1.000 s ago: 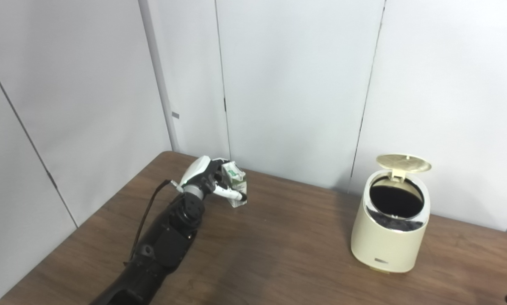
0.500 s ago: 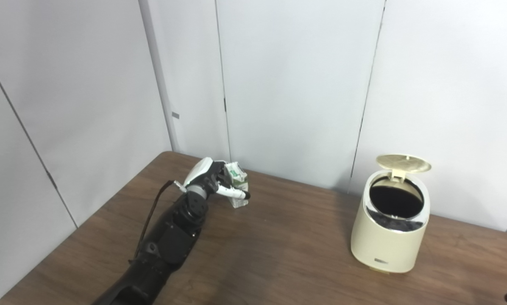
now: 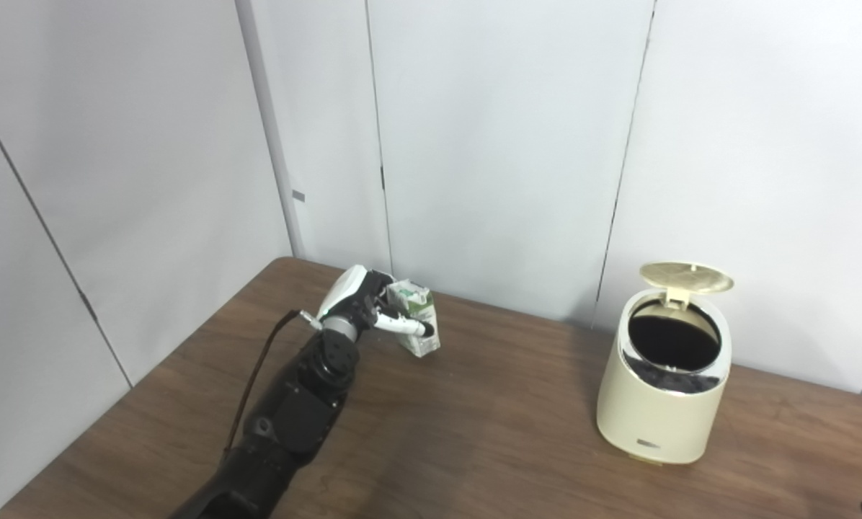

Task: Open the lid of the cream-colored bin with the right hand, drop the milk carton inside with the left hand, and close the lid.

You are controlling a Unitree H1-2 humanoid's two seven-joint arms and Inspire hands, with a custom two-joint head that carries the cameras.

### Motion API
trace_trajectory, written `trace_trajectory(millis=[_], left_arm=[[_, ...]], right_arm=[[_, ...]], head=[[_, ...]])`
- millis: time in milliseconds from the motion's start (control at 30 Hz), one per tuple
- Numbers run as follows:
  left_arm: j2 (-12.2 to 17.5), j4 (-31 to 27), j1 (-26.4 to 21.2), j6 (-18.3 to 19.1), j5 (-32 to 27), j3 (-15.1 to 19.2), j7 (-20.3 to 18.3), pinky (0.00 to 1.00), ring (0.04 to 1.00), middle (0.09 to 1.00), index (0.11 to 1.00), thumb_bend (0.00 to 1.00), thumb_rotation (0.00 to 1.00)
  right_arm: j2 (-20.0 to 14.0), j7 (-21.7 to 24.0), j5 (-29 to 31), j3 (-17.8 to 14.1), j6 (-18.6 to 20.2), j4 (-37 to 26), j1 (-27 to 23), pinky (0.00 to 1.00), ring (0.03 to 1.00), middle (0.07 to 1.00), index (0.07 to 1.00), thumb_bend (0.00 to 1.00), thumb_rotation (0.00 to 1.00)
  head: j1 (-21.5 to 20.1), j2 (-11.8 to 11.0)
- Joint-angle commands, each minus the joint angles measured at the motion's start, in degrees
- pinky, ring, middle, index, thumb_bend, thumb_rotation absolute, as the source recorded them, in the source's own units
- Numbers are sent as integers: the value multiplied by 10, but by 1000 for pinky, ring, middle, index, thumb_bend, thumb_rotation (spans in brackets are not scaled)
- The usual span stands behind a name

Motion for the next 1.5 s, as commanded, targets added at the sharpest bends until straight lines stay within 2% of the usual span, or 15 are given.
trace_trajectory(millis=[0,267,433,700,733,900,1100,1233,1333,1467], left_arm=[[16,-12,-20,-31,8,10,27,523,480,523,457,498,0],[16,-33,-8,-52,10,20,47,495,470,522,458,499,0],[12,-75,9,-64,5,33,53,462,452,519,465,500,0],[-27,-162,29,-62,6,48,68,475,465,514,461,500,0],[-33,-175,31,-59,7,47,67,429,464,507,451,486,0],[-57,-240,36,-30,11,37,50,388,467,503,447,477,0],[-73,-299,37,-12,33,12,26,377,473,512,458,476,0],[-92,-328,37,-11,31,4,13,352,475,532,464,474,0],[-96,-340,37,-29,31,-7,3,359,463,516,480,476,0],[-100,-365,33,-28,38,-22,-14,359,462,515,485,476,0]], right_arm=[[-4,0,5,-4,-15,-18,-12,530,723,770,753,848,815],[-4,-1,6,-4,-12,-16,-13,534,726,771,754,857,820],[-5,0,6,-3,-15,-14,-14,537,724,768,751,845,817],[-2,-6,-2,-3,-9,-17,-14,568,749,792,777,812,828],[-2,-6,-4,-3,-9,-17,-14,571,753,795,782,802,830],[-1,-9,-14,0,-3,-22,-12,591,766,808,801,744,835],[1,-11,-22,2,-2,-28,-11,608,781,820,818,676,838],[6,-5,-7,2,6,-38,-10,629,785,825,822,602,813],[7,6,21,2,9,-45,-9,696,836,854,848,608,759],[12,1,14,5,31,-63,-7,722,849,859,845,604,741]], head=[[-2,1],[-11,3],[-26,8],[-43,12],[-45,12],[-52,14],[-74,14],[-102,17],[-119,18],[-141,21]])
